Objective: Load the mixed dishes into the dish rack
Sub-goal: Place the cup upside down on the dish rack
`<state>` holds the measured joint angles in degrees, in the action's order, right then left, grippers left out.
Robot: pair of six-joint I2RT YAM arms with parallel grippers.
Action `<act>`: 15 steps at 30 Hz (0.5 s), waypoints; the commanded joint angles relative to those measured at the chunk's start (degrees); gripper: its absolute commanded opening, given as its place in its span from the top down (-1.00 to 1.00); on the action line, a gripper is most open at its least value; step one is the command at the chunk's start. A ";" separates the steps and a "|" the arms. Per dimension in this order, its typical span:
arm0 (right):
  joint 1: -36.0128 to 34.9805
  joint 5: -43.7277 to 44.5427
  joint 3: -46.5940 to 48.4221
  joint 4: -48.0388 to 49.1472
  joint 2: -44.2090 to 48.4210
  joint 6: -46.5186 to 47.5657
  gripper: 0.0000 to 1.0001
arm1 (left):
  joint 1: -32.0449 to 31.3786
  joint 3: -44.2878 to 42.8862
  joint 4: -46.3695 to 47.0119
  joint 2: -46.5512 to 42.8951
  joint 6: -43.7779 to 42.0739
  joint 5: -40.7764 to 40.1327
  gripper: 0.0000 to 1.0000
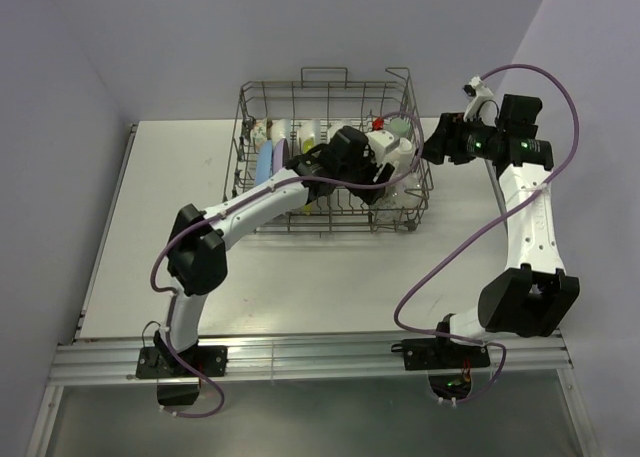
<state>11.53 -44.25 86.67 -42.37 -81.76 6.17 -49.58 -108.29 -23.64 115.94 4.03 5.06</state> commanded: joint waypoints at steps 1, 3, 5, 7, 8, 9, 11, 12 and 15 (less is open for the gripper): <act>0.25 -0.57 -0.19 0.98 0.11 -0.73 -0.50 | -0.95 -2.72 -2.38 1.57 -1.92 -1.19 -0.41; 0.16 -0.57 -0.80 0.62 -0.25 -0.37 -0.50 | -1.13 -2.98 -2.90 2.36 -2.10 -0.49 -0.40; -0.01 -0.31 -1.15 0.45 -0.51 -0.11 -0.50 | -1.39 -3.24 -3.78 3.23 -2.19 -0.14 -0.40; -0.45 0.83 -1.16 -0.43 -1.12 0.41 -0.50 | -1.48 -3.24 -4.22 3.68 -1.75 0.65 -0.40; -0.98 1.18 -0.98 -0.96 -1.56 0.68 -0.50 | -1.57 -3.24 -4.31 3.94 -1.49 1.18 -0.40; -1.24 1.88 -0.81 -1.74 -1.74 0.94 -0.50 | -1.57 -3.16 -4.22 4.12 -1.05 1.88 -0.41; -1.77 2.59 -0.89 -2.45 -2.44 1.64 -0.50 | -1.57 -2.72 -3.53 4.29 -0.35 2.58 -0.41; -2.38 3.11 -1.24 -2.80 -2.44 1.73 -0.50 | -1.57 -2.63 -3.26 4.29 0.35 2.93 -0.41; -3.79 4.25 -2.03 -3.59 -2.62 2.35 -0.50 | -1.57 -2.01 -1.68 4.38 1.76 3.11 -0.43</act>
<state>9.30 -41.52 85.41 -44.38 -84.53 7.05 -50.59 -108.99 -26.94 119.98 3.92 5.56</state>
